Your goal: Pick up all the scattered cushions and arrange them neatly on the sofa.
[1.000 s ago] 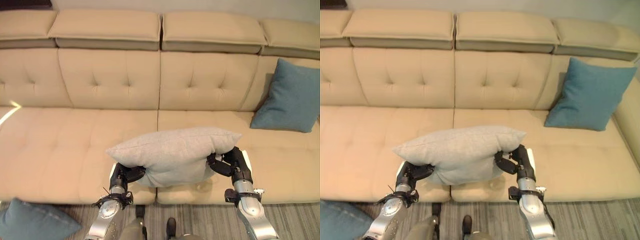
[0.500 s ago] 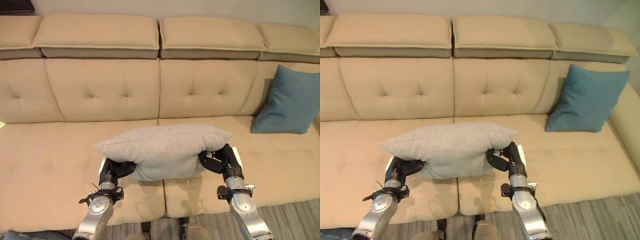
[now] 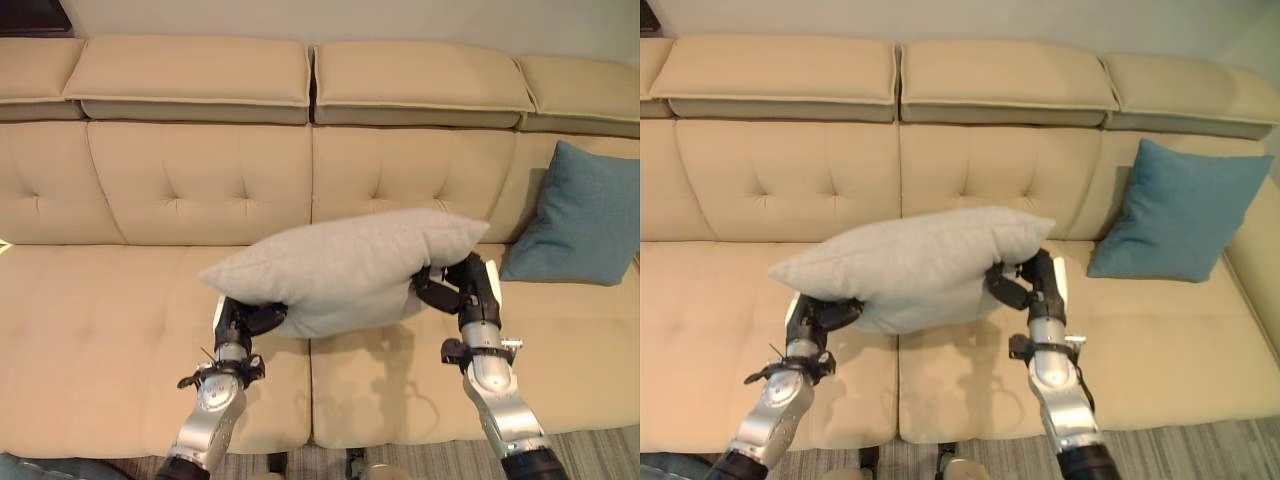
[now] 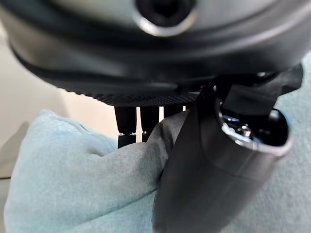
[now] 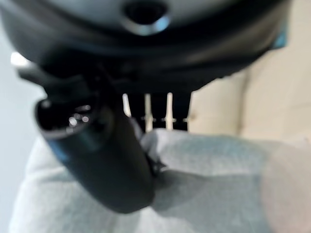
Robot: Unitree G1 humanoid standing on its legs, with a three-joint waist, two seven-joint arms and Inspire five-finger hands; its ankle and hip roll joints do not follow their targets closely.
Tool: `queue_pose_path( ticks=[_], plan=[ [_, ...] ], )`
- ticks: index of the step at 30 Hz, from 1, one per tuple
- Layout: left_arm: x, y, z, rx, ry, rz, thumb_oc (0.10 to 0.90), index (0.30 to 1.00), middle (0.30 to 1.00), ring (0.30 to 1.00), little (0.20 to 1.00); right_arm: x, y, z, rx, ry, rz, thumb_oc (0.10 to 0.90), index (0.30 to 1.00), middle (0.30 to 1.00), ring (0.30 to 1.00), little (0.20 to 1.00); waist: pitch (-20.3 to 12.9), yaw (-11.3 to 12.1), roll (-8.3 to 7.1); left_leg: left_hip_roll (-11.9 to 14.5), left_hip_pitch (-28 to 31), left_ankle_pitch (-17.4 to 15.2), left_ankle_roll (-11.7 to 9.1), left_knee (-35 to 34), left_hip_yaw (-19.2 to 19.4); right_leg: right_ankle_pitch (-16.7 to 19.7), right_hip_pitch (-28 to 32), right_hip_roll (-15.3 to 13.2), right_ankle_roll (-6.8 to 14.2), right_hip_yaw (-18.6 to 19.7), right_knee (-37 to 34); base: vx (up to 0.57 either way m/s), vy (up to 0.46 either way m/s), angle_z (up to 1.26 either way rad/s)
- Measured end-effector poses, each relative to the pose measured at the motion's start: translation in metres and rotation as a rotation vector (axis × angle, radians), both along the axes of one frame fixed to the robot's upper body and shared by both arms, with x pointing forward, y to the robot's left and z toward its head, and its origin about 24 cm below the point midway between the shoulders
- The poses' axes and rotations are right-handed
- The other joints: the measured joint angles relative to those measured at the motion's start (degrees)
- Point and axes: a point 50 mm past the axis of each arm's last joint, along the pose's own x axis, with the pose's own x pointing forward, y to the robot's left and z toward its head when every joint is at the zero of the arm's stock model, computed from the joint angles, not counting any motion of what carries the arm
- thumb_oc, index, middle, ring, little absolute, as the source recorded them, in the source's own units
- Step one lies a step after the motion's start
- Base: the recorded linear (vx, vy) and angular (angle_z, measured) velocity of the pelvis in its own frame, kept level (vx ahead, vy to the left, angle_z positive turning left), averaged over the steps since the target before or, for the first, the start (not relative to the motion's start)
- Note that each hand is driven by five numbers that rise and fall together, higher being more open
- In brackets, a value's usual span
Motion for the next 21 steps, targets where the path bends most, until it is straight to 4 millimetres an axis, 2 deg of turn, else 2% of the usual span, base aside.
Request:
queue_pose_path(
  ticks=[4, 8, 13, 21],
  plan=[
    [0.018, -0.001, 0.023, 0.031, -0.084, 0.022, 0.400, 0.300, 0.300, 0.300, 0.300, 0.014, 0.006, 0.017, 0.015, -0.065, -0.002, 0.400, 0.300, 0.300, 0.300, 0.300, -0.3, 0.1, 0.54, 0.0, -0.9, 0.3, -0.1, 0.0, -0.5, 0.1, -0.7, -0.1, -0.2, -0.7, 0.0, -0.03, -0.012, 0.09],
    [0.063, -0.003, 0.066, 0.078, -0.193, 0.081, 0.400, 0.300, 0.300, 0.300, 0.300, 0.053, 0.018, 0.051, 0.040, -0.140, -0.023, 0.400, 0.300, 0.300, 0.300, 0.300, -1.0, 0.7, 1.93, -0.2, -6.1, 1.8, -0.4, 0.0, -1.2, 1.2, -5.5, -0.1, -1.3, -1.0, 0.0, -0.14, -0.002, 0.08],
    [0.079, -0.004, 0.075, 0.116, -0.204, 0.096, 0.400, 0.300, 0.300, 0.300, 0.300, 0.065, 0.016, 0.056, 0.030, -0.133, -0.045, 0.400, 0.300, 0.300, 0.300, 0.300, -1.1, 1.0, 2.38, -0.1, -11.0, 2.6, -0.8, 0.1, -1.9, 1.6, -10.1, 0.0, -1.8, -1.9, 0.0, -0.08, 0.014, 0.08],
    [0.085, -0.002, 0.061, 0.132, -0.126, 0.108, 0.400, 0.300, 0.300, 0.300, 0.300, 0.073, 0.020, 0.042, 0.023, -0.056, -0.058, 0.400, 0.300, 0.300, 0.300, 0.300, -1.0, 0.8, 2.57, 0.0, -16.0, 2.8, -1.0, 0.1, -1.8, 1.8, -15.0, 0.0, -1.9, -1.9, 0.0, -0.01, 0.002, 0.01]
  ],
)
